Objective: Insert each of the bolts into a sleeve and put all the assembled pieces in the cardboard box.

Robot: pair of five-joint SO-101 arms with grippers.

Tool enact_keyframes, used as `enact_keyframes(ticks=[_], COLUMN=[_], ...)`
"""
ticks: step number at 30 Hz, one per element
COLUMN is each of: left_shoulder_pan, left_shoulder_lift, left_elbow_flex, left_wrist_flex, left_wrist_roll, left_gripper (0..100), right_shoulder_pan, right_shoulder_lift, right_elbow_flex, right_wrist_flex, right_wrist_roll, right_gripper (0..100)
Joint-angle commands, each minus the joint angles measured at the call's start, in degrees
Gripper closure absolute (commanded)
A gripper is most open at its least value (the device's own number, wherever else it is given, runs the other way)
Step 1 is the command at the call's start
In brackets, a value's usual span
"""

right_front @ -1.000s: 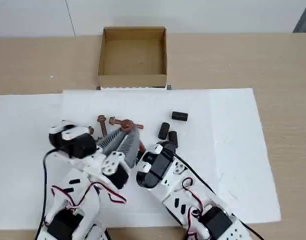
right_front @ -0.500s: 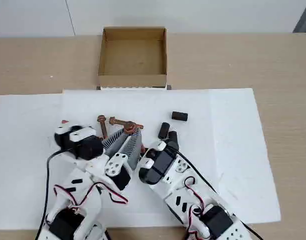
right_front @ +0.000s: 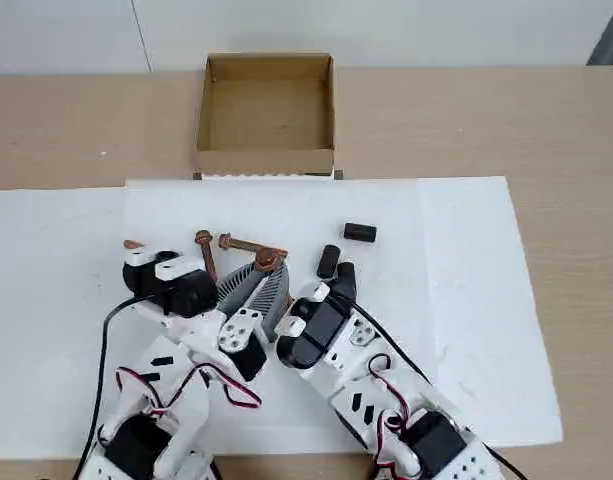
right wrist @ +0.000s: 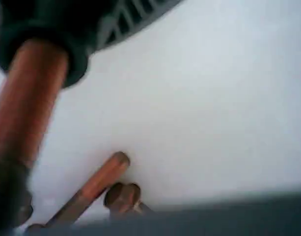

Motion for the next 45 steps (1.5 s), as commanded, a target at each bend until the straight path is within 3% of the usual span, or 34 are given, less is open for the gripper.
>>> enact_keyframes(ticks=[1,5,19,30,38,45], left_shoulder_pan=[1.9,2.2,2.6,2.6,2.3,2.2], left_shoulder_lift=[-0.8,-0.8,-0.8,-0.8,-0.8,-0.8], left_elbow_flex=[-0.7,-0.5,-0.4,1.2,1.1,0.2], left_wrist_flex=[-1.0,-0.7,11.5,14.1,13.9,14.0], left_wrist_roll=[0.4,1.1,1.1,1.1,1.0,0.8], left_gripper=[100,100,100,99,77,77], right_shoulder_pan=[0.5,0.5,0.6,0.6,0.6,0.6], right_shoulder_lift=[-0.7,-0.7,-0.7,-0.7,-0.6,-0.6], right_elbow_flex=[-0.8,-1.0,-2.2,-1.8,-1.6,-0.5], right_wrist_flex=[-0.3,-0.4,-6.0,-7.5,-7.2,-7.3], right_wrist_roll=[0.4,0.4,0.4,0.4,0.5,0.5], right_gripper=[99.5,99.5,99.5,99.5,99.5,99.5])
